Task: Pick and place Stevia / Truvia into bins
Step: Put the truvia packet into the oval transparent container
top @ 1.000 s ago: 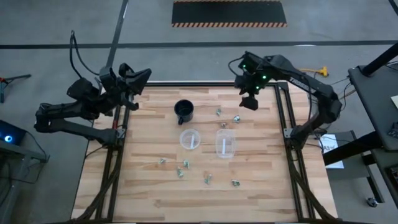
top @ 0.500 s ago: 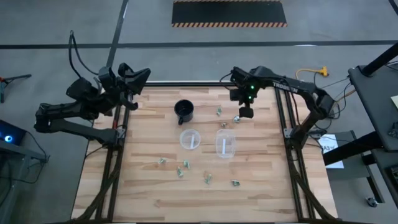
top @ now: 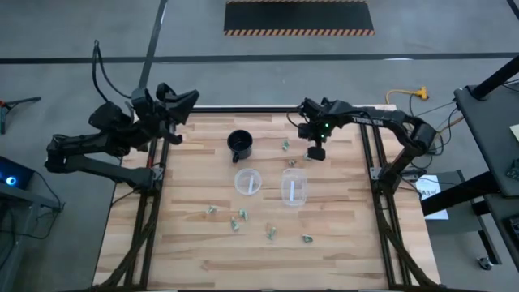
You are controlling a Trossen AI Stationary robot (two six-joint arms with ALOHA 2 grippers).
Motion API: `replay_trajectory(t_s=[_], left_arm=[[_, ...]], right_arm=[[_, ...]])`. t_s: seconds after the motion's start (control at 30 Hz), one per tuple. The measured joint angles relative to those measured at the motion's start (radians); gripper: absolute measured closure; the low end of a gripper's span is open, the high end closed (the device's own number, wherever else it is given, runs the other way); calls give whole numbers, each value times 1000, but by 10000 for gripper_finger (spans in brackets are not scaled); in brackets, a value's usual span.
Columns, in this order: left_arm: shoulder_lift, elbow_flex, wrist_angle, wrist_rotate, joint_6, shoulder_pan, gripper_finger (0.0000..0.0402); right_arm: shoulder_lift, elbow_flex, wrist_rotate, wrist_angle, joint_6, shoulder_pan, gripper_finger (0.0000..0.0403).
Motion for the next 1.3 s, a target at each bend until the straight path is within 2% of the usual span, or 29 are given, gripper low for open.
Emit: replay_trajectory(t_s=[0.63,1.03,1.13,1.3], left_arm=[[5,2,2,0,-2,0,400],[15,2,2,0,-2,0,400],[16,2,1,0,-2,0,400],[16,2,1,0,-2,0,400]], right_arm=[[0,-181,35,228,39,8,39],[0,-240,128,287,37,40,41],[0,-252,132,292,46,45,59],[-1,-255,132,300,77,46,115]])
